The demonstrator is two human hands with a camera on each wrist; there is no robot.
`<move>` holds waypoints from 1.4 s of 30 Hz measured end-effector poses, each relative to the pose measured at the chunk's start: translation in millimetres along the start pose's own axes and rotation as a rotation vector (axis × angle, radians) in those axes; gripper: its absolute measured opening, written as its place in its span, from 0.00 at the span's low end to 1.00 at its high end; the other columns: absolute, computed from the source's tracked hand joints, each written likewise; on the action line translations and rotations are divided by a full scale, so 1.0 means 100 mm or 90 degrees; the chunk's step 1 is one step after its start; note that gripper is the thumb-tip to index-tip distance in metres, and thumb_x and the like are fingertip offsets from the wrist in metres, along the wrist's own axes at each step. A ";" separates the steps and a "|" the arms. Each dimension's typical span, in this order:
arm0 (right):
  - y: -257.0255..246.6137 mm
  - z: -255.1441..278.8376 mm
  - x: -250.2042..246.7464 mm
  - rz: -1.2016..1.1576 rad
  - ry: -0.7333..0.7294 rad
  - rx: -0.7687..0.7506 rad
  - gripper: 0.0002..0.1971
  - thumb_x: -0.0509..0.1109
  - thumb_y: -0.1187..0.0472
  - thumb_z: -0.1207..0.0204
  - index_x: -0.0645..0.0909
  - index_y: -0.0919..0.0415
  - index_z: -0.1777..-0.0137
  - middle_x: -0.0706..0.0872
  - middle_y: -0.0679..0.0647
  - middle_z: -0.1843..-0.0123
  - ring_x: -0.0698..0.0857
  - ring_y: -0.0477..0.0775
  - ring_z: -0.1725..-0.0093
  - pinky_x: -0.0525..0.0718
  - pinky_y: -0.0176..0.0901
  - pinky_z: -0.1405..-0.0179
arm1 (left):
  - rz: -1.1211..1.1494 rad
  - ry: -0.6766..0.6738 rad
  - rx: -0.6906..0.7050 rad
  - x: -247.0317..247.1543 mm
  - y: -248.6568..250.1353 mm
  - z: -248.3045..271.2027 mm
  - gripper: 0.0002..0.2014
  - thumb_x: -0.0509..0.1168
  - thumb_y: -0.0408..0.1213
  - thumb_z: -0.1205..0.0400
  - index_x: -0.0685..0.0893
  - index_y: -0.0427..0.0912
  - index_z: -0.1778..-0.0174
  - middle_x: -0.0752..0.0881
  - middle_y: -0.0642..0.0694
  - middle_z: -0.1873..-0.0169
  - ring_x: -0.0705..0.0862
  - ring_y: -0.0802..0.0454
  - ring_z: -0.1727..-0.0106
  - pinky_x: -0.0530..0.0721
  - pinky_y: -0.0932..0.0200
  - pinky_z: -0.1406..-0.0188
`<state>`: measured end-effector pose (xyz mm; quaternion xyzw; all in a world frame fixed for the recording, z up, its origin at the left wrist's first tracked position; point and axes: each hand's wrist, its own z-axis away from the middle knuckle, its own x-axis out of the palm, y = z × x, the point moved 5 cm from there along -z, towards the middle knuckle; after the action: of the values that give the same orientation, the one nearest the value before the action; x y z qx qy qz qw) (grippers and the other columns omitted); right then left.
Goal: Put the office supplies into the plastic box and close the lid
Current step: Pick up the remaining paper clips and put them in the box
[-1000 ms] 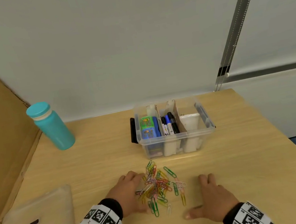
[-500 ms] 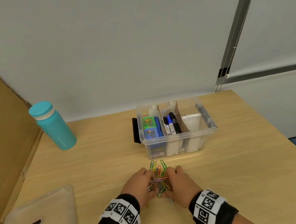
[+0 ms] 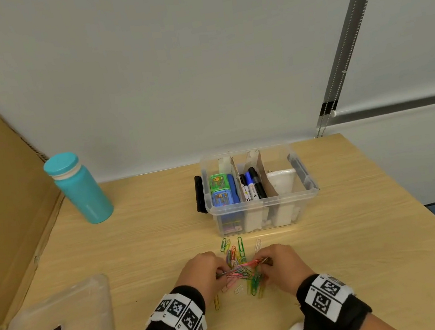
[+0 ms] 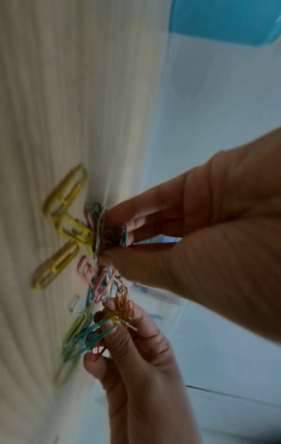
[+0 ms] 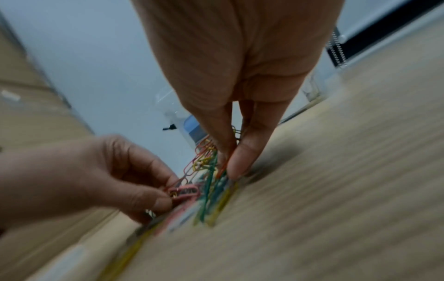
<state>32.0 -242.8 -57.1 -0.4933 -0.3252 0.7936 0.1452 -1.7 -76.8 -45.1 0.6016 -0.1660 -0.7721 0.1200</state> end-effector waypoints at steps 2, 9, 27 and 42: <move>0.03 0.04 -0.09 -0.128 -0.002 0.025 0.14 0.66 0.74 0.22 0.88 0.56 0.48 0.90 0.53 0.59 0.88 0.45 0.67 0.90 0.39 0.59 | 0.060 0.025 -0.006 -0.04 -0.02 0.02 0.09 0.68 0.41 0.21 0.89 0.52 0.47 0.81 0.58 0.59 0.80 0.63 0.60 0.78 0.74 0.55; -0.18 0.25 -0.76 -0.318 0.050 -0.004 0.10 0.71 0.70 0.24 0.89 0.53 0.55 0.91 0.54 0.60 0.89 0.47 0.66 0.89 0.39 0.59 | 0.268 0.125 -0.004 -0.33 0.00 0.17 0.10 0.73 0.35 0.24 0.90 0.50 0.49 0.87 0.54 0.59 0.82 0.61 0.60 0.80 0.76 0.56; -0.45 -0.74 -1.64 0.366 0.118 0.065 0.09 0.70 0.66 0.23 0.88 0.62 0.46 0.88 0.57 0.49 0.87 0.54 0.52 0.86 0.41 0.49 | 0.317 0.172 0.013 -0.50 0.00 0.29 0.14 0.75 0.36 0.27 0.86 0.65 0.61 0.88 0.55 0.62 0.83 0.58 0.55 0.83 0.69 0.53; 0.14 0.11 -1.31 0.245 0.381 -0.101 0.21 0.57 0.53 0.15 0.74 0.57 0.25 0.70 0.47 0.20 0.76 0.52 0.30 0.81 0.45 0.42 | 0.277 0.187 0.129 -1.07 0.73 0.13 0.10 0.72 0.38 0.25 0.88 0.55 0.49 0.87 0.56 0.58 0.84 0.61 0.55 0.83 0.72 0.52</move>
<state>85.2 -329.7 27.0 -0.7656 -0.2298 0.5993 0.0429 11.3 -101.4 82.1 0.6666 -0.3482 -0.6120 0.2448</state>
